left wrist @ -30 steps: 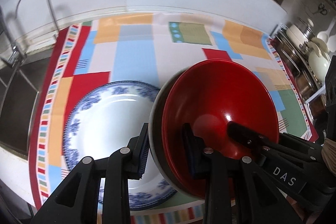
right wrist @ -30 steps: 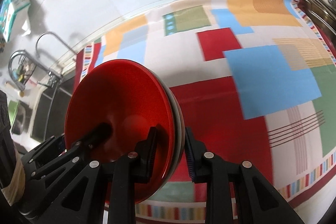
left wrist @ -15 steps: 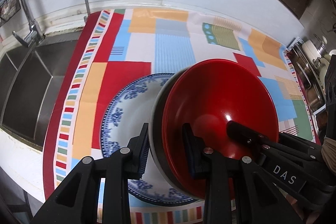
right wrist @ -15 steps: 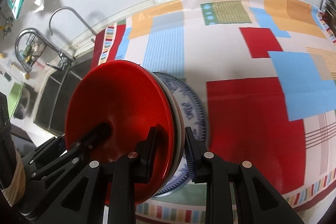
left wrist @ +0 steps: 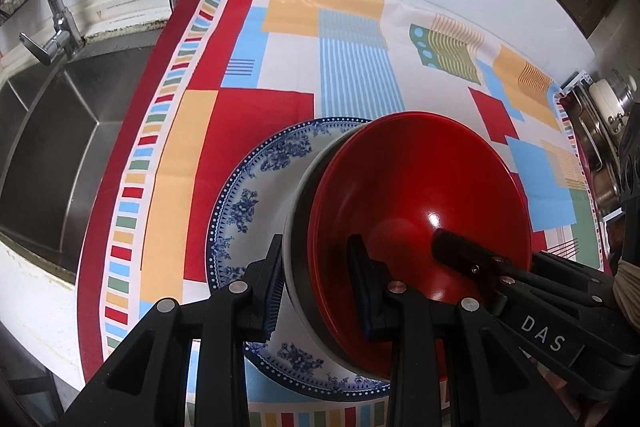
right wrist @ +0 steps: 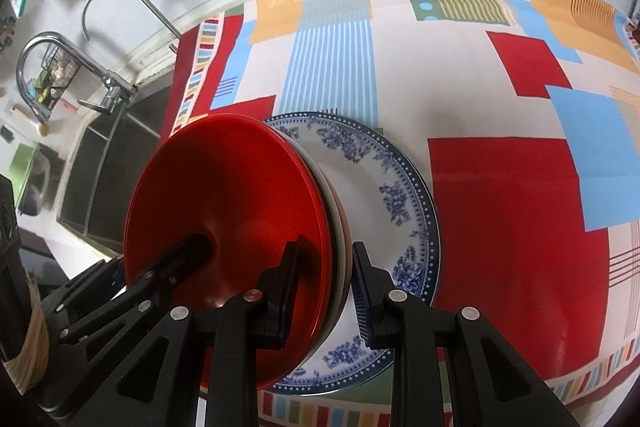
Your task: Organize plates and bowls
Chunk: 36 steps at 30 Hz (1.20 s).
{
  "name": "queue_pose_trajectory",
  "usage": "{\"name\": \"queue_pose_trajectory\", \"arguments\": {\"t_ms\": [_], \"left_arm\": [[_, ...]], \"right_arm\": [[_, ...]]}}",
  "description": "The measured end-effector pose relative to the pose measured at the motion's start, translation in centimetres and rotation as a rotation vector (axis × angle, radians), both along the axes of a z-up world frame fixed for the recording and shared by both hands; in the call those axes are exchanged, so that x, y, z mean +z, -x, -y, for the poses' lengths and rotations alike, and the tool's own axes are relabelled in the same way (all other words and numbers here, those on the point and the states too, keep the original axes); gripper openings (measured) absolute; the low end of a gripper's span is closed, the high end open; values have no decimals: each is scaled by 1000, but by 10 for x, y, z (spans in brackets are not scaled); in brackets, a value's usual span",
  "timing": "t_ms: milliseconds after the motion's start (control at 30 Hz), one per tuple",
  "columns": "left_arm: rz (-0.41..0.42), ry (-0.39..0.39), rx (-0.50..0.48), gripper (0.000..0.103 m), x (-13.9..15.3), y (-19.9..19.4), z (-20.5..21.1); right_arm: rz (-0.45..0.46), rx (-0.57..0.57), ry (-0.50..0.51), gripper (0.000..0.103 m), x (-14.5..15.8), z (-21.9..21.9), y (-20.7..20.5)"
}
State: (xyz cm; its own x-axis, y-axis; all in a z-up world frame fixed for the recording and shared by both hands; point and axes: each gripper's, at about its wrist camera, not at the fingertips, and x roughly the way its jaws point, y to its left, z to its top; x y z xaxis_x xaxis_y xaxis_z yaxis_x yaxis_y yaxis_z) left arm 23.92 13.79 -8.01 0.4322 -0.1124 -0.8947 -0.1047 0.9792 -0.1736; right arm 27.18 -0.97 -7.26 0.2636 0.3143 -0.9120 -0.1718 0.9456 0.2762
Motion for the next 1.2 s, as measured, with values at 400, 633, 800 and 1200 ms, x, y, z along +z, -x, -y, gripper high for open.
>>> {"name": "queue_pose_trajectory", "arguments": {"t_ms": [400, 633, 800, 1200], "left_arm": [[-8, 14, -22, 30, -5, -6, -3], [19, 6, -31, 45, -1, -3, -5], [113, -51, -42, 57, 19, 11, -4], [442, -208, -13, 87, 57, 85, 13]], "right_arm": [[-14, -4, 14, 27, -7, -4, -5], [11, -8, 8, 28, -6, -2, -1], [88, -24, 11, 32, 9, 3, 9], [462, -205, 144, 78, 68, 44, 82]]}}
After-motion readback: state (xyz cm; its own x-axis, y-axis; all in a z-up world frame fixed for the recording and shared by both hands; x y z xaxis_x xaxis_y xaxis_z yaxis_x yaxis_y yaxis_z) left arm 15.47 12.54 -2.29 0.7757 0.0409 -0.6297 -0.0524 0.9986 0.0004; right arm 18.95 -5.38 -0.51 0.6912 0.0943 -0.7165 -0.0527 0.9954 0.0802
